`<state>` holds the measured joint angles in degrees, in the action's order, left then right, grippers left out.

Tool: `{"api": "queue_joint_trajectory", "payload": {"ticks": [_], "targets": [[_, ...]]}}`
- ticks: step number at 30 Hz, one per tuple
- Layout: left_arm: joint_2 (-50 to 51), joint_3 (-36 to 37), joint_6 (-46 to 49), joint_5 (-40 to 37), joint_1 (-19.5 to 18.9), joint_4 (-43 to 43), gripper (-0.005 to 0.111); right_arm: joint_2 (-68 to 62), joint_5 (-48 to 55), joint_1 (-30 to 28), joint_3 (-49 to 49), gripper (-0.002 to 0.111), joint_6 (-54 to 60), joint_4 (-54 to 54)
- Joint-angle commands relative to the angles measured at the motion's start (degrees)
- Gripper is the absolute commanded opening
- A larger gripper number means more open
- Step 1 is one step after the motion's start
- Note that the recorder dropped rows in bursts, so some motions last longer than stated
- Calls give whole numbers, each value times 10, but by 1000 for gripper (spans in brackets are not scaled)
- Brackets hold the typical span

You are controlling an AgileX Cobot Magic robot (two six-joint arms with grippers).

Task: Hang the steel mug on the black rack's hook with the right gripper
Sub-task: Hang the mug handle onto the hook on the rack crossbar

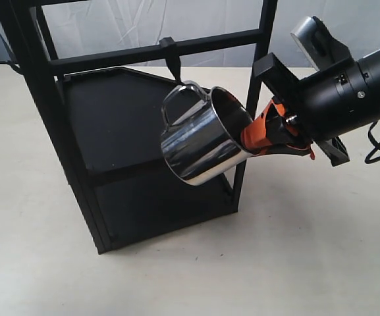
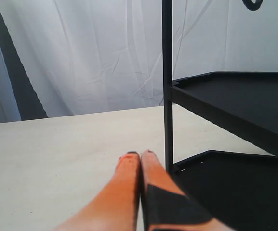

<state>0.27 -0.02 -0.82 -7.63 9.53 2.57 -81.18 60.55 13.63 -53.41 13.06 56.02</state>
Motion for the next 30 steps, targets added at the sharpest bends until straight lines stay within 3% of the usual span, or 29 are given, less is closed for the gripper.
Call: {"api": "queue_joint_trajectory", "payload": {"ticks": [1, 24, 26, 29, 30], "targets": [[-3, 0, -1, 3, 3, 0, 2, -3, -20, -3, 1, -1, 0, -35], [-3, 0, -1, 3, 3, 0, 2, -3, -2, -3, 1, 0, 33, 0], [-3, 0, -1, 3, 3, 0, 2, -3, 4, -3, 1, 13, 37, 0], [-3, 0, -1, 3, 3, 0, 2, -3, 8, -3, 1, 52, 37, -1], [-3, 0, -1, 3, 3, 0, 2, -3, 8, -3, 1, 58, 38, -1]]}}
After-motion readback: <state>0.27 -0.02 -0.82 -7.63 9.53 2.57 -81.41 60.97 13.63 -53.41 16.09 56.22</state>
